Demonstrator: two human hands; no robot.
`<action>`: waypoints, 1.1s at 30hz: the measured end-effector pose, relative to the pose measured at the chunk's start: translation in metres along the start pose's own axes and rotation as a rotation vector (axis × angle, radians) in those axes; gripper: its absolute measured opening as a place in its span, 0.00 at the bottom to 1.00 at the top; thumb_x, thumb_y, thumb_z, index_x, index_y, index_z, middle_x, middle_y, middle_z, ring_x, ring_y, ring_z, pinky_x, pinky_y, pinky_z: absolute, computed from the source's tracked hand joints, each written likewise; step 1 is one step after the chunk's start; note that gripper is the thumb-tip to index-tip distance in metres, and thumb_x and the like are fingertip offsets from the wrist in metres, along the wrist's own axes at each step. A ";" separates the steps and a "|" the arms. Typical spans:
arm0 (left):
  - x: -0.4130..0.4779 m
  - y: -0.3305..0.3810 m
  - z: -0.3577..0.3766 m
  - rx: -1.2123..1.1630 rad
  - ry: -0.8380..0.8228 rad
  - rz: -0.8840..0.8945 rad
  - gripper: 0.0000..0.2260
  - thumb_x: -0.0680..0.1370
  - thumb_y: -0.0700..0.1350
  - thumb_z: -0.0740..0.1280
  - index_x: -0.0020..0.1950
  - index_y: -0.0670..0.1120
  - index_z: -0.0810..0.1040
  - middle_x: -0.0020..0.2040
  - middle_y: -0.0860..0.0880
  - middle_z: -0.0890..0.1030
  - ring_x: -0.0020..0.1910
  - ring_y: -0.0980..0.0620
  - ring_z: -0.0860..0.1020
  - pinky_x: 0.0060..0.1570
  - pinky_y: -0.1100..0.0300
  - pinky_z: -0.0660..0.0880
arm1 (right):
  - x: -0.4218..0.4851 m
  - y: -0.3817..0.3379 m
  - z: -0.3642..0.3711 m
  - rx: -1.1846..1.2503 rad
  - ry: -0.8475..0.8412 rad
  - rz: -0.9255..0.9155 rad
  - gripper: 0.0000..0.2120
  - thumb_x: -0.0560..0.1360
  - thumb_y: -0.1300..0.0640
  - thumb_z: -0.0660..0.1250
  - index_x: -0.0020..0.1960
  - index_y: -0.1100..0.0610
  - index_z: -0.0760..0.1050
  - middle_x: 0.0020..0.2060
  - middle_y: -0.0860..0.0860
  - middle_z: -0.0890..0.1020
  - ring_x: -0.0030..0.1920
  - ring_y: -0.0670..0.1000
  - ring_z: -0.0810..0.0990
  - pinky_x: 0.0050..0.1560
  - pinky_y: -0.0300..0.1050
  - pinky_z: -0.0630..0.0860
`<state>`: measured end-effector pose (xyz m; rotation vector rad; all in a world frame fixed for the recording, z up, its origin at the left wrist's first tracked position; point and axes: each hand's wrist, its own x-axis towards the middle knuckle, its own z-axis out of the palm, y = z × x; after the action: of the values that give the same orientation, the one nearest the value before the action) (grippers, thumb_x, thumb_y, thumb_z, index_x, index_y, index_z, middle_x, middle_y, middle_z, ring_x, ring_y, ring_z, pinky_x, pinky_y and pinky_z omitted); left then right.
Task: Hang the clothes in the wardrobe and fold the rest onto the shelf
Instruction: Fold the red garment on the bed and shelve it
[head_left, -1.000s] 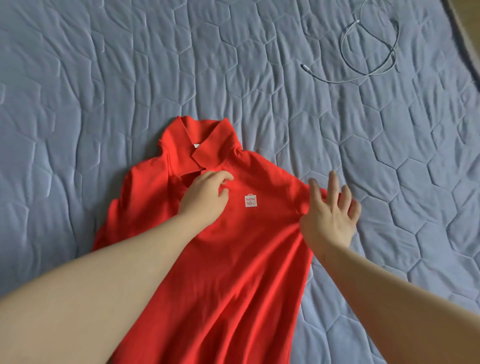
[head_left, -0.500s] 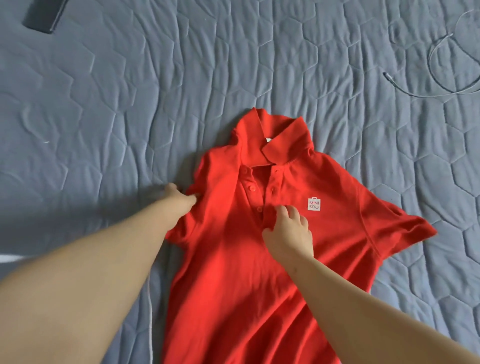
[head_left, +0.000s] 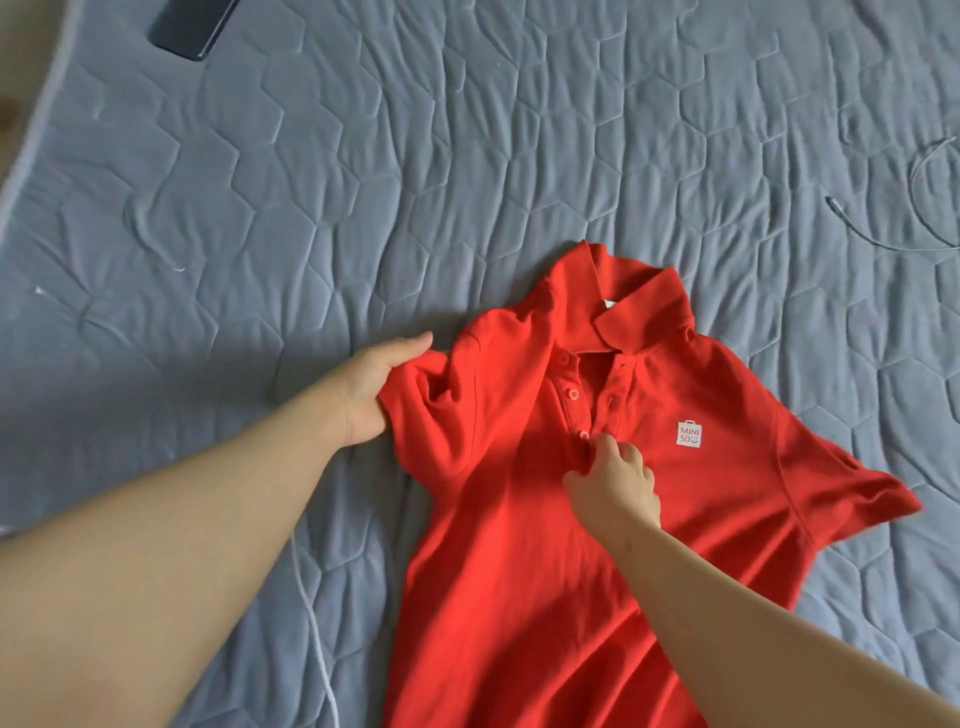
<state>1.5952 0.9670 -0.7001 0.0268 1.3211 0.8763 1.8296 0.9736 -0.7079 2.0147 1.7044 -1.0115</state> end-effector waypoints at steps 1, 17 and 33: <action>-0.001 0.001 -0.004 -0.016 0.051 0.038 0.12 0.77 0.49 0.63 0.49 0.40 0.79 0.41 0.46 0.83 0.40 0.51 0.81 0.45 0.59 0.78 | 0.000 -0.002 0.001 0.002 0.005 0.011 0.25 0.74 0.54 0.60 0.70 0.52 0.62 0.67 0.55 0.66 0.67 0.59 0.65 0.62 0.52 0.64; 0.005 -0.034 -0.051 0.331 0.212 0.014 0.14 0.70 0.44 0.73 0.50 0.53 0.73 0.47 0.54 0.80 0.45 0.56 0.78 0.40 0.63 0.72 | -0.010 -0.010 0.022 -0.025 0.072 0.063 0.24 0.74 0.54 0.60 0.69 0.52 0.62 0.65 0.55 0.66 0.65 0.59 0.66 0.62 0.53 0.64; -0.035 -0.047 -0.108 0.814 0.272 0.058 0.28 0.72 0.34 0.69 0.67 0.53 0.64 0.34 0.46 0.75 0.28 0.51 0.73 0.27 0.64 0.70 | -0.028 -0.015 0.045 -0.017 0.037 0.119 0.27 0.73 0.54 0.61 0.71 0.51 0.60 0.70 0.54 0.62 0.67 0.59 0.64 0.62 0.55 0.63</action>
<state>1.5296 0.8659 -0.7259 0.5993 1.8677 0.3436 1.8006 0.9283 -0.7172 2.1079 1.5847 -0.9229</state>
